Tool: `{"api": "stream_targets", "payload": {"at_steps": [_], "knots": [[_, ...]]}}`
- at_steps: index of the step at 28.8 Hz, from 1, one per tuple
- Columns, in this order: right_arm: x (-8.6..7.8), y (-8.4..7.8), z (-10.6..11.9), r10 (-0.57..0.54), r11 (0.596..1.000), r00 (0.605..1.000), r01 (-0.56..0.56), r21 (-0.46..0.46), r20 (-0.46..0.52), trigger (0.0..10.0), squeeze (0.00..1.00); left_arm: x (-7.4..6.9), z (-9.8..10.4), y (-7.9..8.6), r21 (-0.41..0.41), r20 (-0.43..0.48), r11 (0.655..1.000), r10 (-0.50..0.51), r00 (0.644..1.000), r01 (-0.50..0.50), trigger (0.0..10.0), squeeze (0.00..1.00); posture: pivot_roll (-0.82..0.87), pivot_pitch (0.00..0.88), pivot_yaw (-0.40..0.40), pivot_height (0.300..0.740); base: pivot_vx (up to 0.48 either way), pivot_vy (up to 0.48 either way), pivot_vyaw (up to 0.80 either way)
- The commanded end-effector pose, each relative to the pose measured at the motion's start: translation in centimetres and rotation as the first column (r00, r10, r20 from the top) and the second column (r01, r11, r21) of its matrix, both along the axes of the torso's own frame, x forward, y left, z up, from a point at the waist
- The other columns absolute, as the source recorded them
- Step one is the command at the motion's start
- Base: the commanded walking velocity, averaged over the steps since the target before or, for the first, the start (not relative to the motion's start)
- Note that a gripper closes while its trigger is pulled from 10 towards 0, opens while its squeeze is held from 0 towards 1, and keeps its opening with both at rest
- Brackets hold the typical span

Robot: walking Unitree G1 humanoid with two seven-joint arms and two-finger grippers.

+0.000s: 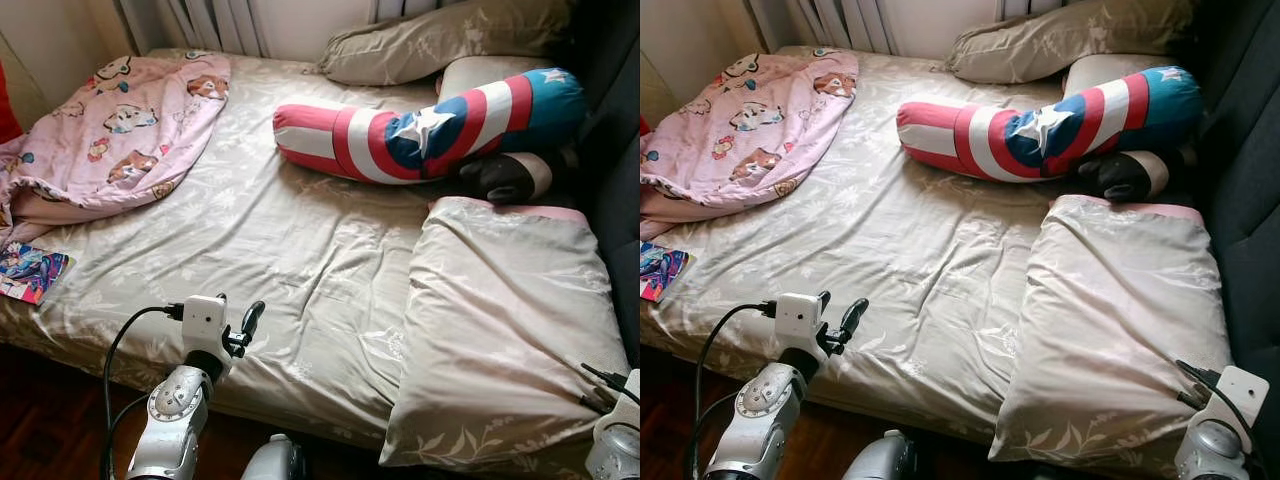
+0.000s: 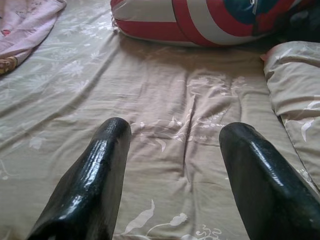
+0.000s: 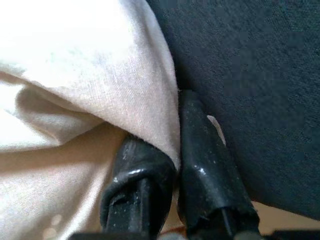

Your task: Clean up the room

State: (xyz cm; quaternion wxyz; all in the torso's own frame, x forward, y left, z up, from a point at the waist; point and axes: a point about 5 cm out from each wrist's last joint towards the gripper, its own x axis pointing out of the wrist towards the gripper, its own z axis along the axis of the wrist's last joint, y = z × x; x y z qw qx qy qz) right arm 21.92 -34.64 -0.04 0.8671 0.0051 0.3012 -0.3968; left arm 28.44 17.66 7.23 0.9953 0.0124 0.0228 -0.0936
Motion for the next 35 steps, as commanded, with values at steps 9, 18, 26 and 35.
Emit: {"api": "stream_targets", "payload": {"at_steps": [9, 18, 26, 35], "knots": [[1.3, 0.6, 0.8, 0.103, 0.993, 0.994, -0.1, -0.063, 0.041, 10.0, 1.0, -0.2, -0.8, 0.0, -0.001, -0.023, 1.0, 0.009, 1.0, -0.009, 10.0, 0.0, 0.11, 0.12, 0.001, 0.685, 0.0, 0.0, 0.0], [5.2, 7.5, 0.7, 0.471, 0.87, 0.846, -0.493, 0.029, 0.249, 10.0, 0.0, -0.6, -3.2, 1.3, -0.113, -0.138, 0.984, 0.12, 0.983, -0.136, 10.0, 0.0, 0.09, 0.108, -0.001, 0.685, 0.0, 0.0, 0.0], [4.7, 11.7, -1.4, 0.583, 0.776, 0.782, -0.616, 0.134, 0.22, 10.0, 0.0, -2.3, -6.4, 3.0, -0.116, -0.276, 0.962, 0.209, 0.938, -0.249, 10.0, 0.0, 0.11, 0.081, -0.014, 0.703, 0.0, 0.0, 0.0], [3.4, 12.8, -3.0, 0.571, 0.758, 0.794, -0.607, 0.236, 0.208, 10.0, 0.0, -3.5, -9.0, 3.6, -0.079, -0.395, 0.954, 0.236, 0.888, -0.289, 10.0, 0.0, 0.11, 0.022, -0.018, 0.74, 0.0, 0.0, 0.0]]}}
